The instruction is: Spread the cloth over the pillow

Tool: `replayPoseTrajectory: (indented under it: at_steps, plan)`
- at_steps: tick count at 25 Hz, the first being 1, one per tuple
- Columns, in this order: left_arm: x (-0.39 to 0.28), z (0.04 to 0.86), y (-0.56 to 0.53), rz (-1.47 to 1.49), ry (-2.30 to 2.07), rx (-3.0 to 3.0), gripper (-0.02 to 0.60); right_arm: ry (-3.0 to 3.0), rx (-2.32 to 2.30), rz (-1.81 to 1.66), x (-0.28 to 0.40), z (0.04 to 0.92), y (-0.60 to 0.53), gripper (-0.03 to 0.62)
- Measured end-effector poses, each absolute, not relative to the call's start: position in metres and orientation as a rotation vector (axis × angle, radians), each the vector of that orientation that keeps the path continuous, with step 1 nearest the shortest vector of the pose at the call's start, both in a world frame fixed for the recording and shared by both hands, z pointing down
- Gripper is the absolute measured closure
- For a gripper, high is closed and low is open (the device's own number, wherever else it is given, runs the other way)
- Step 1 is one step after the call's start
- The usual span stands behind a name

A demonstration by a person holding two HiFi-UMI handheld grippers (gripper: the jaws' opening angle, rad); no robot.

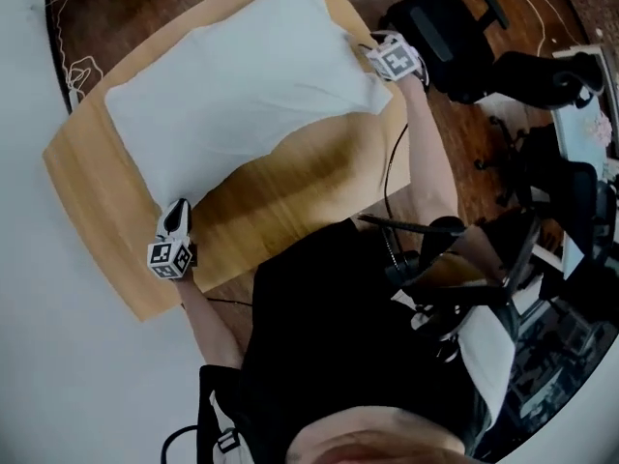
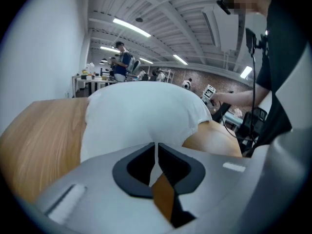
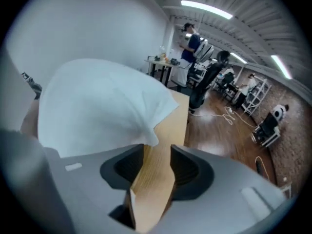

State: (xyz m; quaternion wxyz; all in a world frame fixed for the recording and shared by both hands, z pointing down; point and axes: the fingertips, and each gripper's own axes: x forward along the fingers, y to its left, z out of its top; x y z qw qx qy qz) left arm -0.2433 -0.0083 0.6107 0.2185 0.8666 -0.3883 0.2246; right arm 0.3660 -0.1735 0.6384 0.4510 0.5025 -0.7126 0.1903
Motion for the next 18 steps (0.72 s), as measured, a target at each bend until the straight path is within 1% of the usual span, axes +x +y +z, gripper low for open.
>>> replayPoseTrajectory:
  at_steps: [1,4,7,9,10,11,14,16,18]
  plan:
    - [-0.255,0.605,-0.013,0.545,-1.116,2.375,0.557,-1.769,1.313,0.454,0.368,0.619,-0.161,0.43]
    - [-0.314,0.592,-0.018,0.361,-1.296,2.256,0.557,-1.758,1.401,0.415,0.345,0.573,-0.112,0.441]
    - [-0.344,0.59,-0.015,0.29,-1.348,2.209,0.557,-1.781,1.391,0.478,0.312,0.568,-0.054,0.462]
    - [-0.346,0.58,-0.012,0.216,-1.332,2.234,0.556,-1.96,1.39,0.557,0.272,0.563,-0.025,0.479]
    - [-0.349,0.566,-0.011,0.126,-1.32,2.253,0.557,-2.107,1.405,0.602,0.244,0.552,-0.014,0.494]
    - [-0.352,0.547,-0.013,-0.004,-1.3,2.276,0.557,-2.265,1.437,0.643,0.215,0.534,-0.006,0.505]
    - [-0.357,0.471,-0.024,-0.416,-1.168,2.371,0.557,-2.622,1.599,0.694,0.145,0.475,0.012,0.581]
    - [-0.341,0.439,-0.016,-0.564,-1.037,2.459,0.557,-2.845,1.636,0.781,0.108,0.45,0.02,0.591]
    - [-0.301,0.426,0.009,-0.615,-0.893,2.528,0.578,-3.094,1.544,0.943,0.073,0.428,0.031,0.591]
